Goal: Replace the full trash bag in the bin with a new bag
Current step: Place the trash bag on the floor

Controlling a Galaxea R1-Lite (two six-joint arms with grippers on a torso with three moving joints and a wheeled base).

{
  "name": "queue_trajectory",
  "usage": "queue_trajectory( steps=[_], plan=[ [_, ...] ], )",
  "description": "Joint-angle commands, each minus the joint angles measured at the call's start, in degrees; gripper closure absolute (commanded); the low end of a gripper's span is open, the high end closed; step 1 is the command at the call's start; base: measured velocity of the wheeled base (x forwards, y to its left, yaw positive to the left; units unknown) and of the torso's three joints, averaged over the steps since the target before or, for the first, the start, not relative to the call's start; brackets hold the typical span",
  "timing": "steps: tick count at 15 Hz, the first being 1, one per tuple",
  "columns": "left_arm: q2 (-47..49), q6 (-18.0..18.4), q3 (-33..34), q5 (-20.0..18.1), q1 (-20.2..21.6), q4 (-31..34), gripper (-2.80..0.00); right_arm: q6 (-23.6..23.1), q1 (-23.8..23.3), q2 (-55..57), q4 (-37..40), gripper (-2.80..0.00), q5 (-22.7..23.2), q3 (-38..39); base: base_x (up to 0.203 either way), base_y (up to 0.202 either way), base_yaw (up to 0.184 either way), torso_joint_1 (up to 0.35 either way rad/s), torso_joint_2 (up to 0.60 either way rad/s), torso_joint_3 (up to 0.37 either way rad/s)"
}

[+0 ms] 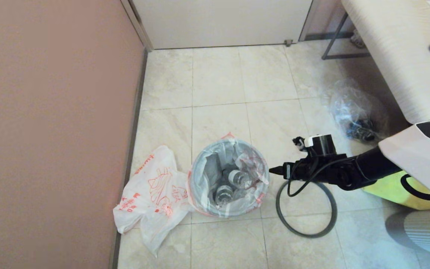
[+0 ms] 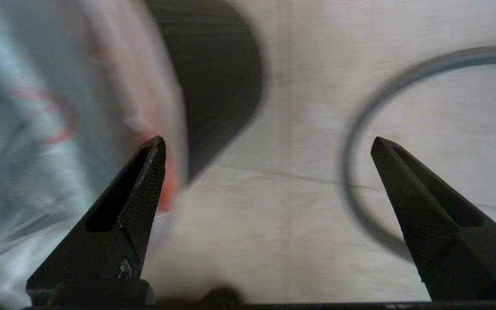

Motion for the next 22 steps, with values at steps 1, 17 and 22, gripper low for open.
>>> queue_trajectory(
  steps=[1,17,22],
  plan=[
    [0.0,0.0,0.0,0.0,0.0,0.0,0.00,0.3,-0.1,0.4,-0.1,-2.80,1.4,-0.1,0.000,0.000,0.000,0.000,0.00,0.000],
    [0.0,0.0,0.0,0.0,0.0,0.0,0.00,4.5,2.2,6.0,-0.3,-2.80,8.7,-3.0,0.000,0.000,0.000,0.000,0.00,0.000],
    [0.0,0.0,0.0,0.0,0.0,0.0,0.00,0.0,4.6,9.6,-0.3,-2.80,0.2,-7.1,0.000,0.000,0.000,0.000,0.00,0.000]
  ],
)
